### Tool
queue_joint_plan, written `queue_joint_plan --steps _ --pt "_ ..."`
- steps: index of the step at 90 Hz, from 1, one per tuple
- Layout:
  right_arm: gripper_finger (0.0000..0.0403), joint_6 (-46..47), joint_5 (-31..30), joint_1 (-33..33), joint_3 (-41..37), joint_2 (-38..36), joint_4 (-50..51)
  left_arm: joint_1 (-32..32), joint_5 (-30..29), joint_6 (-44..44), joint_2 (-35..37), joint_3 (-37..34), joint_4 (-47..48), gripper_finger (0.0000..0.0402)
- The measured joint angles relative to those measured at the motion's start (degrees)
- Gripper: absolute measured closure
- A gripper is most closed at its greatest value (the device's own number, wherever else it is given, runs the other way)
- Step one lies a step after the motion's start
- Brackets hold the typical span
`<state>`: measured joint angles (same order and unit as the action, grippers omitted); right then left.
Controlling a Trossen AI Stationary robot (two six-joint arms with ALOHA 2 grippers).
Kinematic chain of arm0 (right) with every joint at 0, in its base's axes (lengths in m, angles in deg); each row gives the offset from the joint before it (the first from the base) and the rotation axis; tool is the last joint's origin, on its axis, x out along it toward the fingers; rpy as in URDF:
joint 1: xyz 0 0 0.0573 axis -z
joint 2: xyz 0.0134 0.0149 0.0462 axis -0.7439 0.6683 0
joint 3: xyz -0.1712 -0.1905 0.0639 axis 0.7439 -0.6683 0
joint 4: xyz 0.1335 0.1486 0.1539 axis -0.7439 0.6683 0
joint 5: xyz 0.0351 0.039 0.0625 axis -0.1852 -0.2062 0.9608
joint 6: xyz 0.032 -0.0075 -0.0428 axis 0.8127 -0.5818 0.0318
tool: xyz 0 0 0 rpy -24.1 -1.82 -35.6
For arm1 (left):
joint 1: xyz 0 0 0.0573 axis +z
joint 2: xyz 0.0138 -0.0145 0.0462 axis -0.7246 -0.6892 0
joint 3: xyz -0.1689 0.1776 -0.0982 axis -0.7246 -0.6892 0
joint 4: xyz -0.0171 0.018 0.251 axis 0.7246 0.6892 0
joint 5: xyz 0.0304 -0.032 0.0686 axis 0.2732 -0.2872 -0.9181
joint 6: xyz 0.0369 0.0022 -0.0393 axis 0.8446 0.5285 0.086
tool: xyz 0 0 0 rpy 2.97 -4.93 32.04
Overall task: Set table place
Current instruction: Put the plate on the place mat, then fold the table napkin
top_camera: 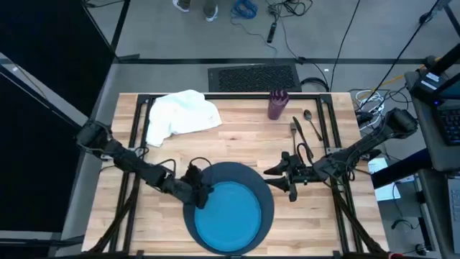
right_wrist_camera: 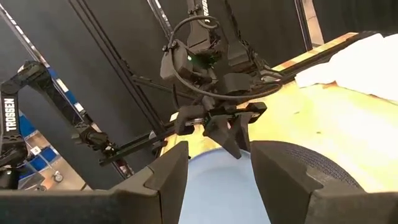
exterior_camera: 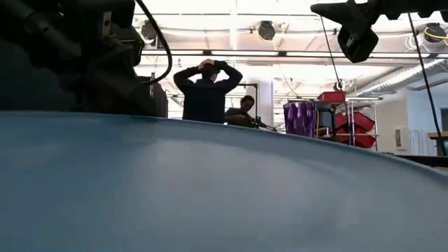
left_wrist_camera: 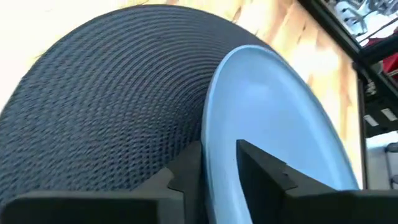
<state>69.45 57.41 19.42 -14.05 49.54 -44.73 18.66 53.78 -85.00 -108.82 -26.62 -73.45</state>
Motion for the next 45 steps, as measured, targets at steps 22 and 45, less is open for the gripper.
queue_joint_plan --steps 22,45 --pt "0.0241 0.00 0.00 0.00 0.00 0.02 0.00 0.84 0.06 -0.27 -0.02 0.00 0.30 0.0295" --pt "0.0241 0.00 0.02 0.02 0.00 0.02 0.07 2.55 -2.06 5.67 0.63 0.00 1.15 0.0295"
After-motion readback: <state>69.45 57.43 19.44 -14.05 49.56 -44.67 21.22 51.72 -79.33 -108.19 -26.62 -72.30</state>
